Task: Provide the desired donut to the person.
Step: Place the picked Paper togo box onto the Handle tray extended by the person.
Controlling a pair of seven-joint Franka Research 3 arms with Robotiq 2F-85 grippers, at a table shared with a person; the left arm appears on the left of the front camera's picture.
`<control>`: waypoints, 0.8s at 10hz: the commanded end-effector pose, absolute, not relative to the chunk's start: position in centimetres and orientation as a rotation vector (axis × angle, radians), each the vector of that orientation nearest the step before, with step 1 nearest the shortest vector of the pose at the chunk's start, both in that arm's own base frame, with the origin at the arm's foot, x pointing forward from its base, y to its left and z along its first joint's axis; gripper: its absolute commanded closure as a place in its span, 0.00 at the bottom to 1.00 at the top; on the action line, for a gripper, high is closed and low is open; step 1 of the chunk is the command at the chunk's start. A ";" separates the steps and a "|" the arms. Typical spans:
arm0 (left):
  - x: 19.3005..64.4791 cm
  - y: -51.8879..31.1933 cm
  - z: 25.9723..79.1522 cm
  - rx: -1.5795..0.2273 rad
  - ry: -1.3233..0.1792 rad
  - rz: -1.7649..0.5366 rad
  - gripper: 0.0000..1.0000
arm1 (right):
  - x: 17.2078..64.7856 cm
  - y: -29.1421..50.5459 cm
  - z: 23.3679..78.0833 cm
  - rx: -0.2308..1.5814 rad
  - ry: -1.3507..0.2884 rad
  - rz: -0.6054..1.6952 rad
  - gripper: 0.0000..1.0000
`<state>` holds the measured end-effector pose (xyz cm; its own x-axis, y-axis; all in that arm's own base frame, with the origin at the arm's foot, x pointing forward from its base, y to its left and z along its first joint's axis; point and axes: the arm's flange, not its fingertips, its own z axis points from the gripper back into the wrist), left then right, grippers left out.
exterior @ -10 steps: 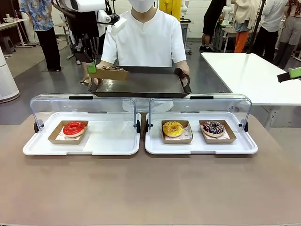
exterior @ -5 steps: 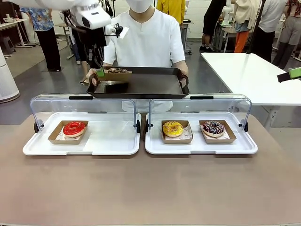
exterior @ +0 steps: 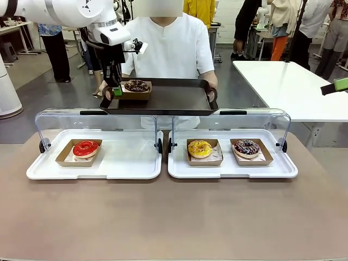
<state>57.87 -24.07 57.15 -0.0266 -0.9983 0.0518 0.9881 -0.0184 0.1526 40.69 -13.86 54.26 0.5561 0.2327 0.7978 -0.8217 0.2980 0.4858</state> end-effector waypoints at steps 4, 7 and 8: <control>58.1 -24.0 58.2 0.072 -0.156 -1.588 0.18 | 40.7 -13.8 54.3 1.043 -0.681 0.780 0.00; 57.8 -24.0 58.1 0.045 -0.146 -1.576 0.00 | 40.7 -13.8 54.3 1.043 -0.681 0.780 0.00; 58.2 -24.0 58.3 0.039 -0.141 -1.582 0.00 | 40.7 -13.8 54.3 1.043 -0.681 0.780 0.00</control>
